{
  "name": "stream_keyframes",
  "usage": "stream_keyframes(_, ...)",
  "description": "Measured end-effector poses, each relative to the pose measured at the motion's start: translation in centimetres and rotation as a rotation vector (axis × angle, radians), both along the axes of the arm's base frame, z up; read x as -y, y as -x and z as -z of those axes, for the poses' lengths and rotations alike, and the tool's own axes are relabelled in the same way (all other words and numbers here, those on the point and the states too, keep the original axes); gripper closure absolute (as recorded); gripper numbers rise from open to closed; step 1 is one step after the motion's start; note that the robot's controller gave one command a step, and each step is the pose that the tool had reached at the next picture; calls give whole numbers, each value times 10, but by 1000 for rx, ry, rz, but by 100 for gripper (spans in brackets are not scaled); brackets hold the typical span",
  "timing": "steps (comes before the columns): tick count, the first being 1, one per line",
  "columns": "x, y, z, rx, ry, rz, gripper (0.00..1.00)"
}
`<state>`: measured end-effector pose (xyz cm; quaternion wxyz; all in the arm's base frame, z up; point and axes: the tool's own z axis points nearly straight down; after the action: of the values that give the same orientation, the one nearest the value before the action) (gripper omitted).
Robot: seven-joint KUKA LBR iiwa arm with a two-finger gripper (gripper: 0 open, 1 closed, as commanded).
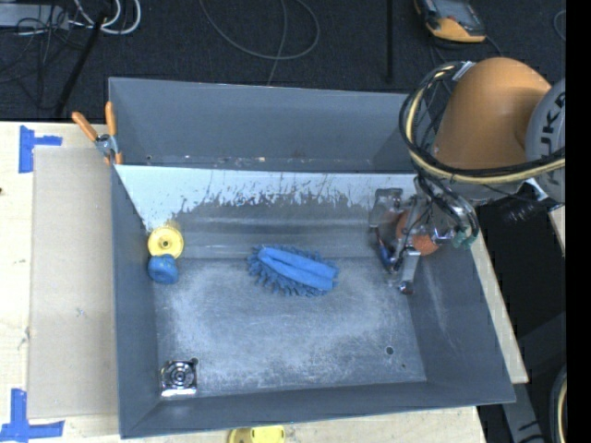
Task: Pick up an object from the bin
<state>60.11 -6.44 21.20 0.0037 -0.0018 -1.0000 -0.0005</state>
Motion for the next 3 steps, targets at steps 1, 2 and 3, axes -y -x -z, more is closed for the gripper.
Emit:
stream_keyframes(1,0,-1,-5,8,1,-1,0)
stream_keyframes(2,-53,9,45,12,2,45,0)
stream_keyframes(3,-84,19,77,4,-1,93,0)
